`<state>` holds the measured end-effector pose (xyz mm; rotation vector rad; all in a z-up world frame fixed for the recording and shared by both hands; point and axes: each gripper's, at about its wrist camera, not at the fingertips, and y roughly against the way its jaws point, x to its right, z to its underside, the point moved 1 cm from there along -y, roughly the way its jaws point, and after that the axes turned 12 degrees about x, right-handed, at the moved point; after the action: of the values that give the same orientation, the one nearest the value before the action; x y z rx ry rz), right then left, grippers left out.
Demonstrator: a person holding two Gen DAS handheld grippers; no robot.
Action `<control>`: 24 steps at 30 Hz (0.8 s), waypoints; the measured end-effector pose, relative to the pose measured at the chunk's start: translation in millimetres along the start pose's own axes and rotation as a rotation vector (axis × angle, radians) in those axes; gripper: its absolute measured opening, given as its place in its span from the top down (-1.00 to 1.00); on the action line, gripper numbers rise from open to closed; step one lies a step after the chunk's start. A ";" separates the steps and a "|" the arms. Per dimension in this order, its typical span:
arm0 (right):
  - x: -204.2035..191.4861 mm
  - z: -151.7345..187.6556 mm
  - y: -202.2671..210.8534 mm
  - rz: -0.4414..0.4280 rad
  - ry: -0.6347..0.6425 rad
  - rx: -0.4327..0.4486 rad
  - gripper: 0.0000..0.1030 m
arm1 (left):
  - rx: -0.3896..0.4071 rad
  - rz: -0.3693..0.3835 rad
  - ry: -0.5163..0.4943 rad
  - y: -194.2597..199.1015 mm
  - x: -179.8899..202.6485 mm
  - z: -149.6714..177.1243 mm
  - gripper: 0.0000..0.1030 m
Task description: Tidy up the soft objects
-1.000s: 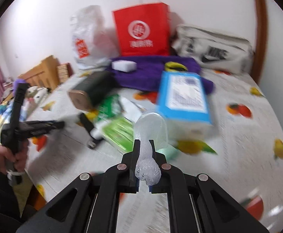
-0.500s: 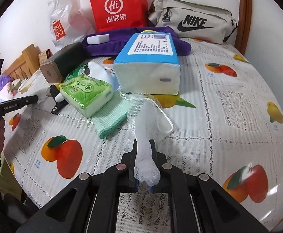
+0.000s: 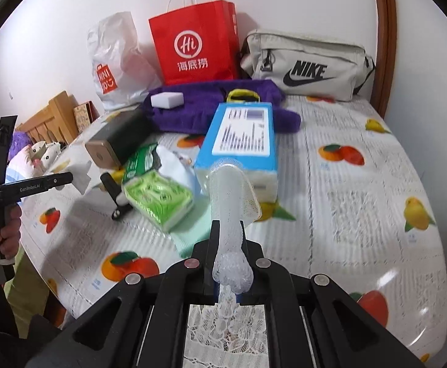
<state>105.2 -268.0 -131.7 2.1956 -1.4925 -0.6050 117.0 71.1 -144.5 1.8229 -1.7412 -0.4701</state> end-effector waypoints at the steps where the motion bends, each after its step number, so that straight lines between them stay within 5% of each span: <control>1: -0.1 -3.0 1.2 0.001 0.001 0.005 0.87 | 0.002 0.004 0.006 2.2 1.0 -3.3 0.60; 24: -4.3 -97.6 -16.5 -0.069 -0.004 0.117 0.87 | 0.072 -0.011 0.027 6.9 11.0 -77.0 0.60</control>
<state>171.4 -249.2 -60.5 2.3439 -1.4948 -0.5564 159.5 72.5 -79.1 1.8814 -1.7514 -0.3903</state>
